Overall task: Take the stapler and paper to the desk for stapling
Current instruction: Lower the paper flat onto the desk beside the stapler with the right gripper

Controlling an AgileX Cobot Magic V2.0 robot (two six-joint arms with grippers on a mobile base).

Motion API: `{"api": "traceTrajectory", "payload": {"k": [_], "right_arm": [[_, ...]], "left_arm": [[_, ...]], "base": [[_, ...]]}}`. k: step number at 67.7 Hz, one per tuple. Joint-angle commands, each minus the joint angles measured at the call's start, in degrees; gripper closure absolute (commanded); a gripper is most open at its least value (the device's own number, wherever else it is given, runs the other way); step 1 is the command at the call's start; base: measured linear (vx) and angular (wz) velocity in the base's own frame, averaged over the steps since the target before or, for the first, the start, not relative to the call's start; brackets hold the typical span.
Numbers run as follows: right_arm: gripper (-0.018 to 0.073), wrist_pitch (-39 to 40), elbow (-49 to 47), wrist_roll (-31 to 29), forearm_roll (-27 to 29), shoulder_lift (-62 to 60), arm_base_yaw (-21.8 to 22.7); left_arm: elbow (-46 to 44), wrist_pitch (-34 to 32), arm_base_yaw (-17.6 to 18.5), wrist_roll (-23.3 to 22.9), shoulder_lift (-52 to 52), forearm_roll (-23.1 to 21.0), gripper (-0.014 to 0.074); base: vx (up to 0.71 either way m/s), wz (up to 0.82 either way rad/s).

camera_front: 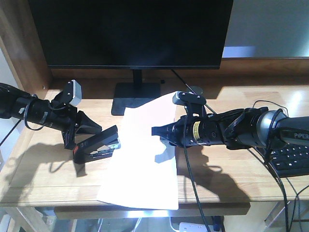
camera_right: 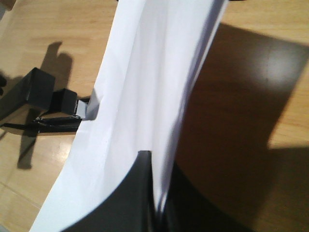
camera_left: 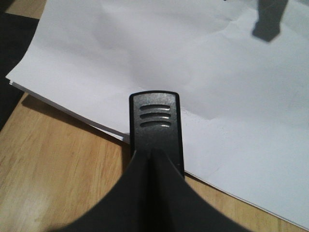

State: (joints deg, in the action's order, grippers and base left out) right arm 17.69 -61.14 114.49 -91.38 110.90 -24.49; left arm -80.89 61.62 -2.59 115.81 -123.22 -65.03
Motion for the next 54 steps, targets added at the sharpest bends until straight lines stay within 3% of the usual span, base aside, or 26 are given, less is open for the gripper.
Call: {"api": "traceTrajectory", "payload": {"k": [1,29,54], "right_arm": [[0.0564,-1.31,-1.56,-0.63,1.58,-3.18,0.25],[0.0561,-1.99,-1.56,-1.38,4.25,-3.18,0.25],[0.0561,11.01,-5.65,-5.95,6.26,-2.13,0.16]], "left_arm": [[-1.4,1.82,0.17,-0.65,3.45,-3.18,0.0603],[-1.4,1.82,0.17,-0.65,3.45,-3.18,0.0603],[-1.4,1.82,0.17,-0.65,3.45,-3.18,0.0603]], "base": [[0.0,0.0],[0.0,0.0],[0.0,0.0]]}}
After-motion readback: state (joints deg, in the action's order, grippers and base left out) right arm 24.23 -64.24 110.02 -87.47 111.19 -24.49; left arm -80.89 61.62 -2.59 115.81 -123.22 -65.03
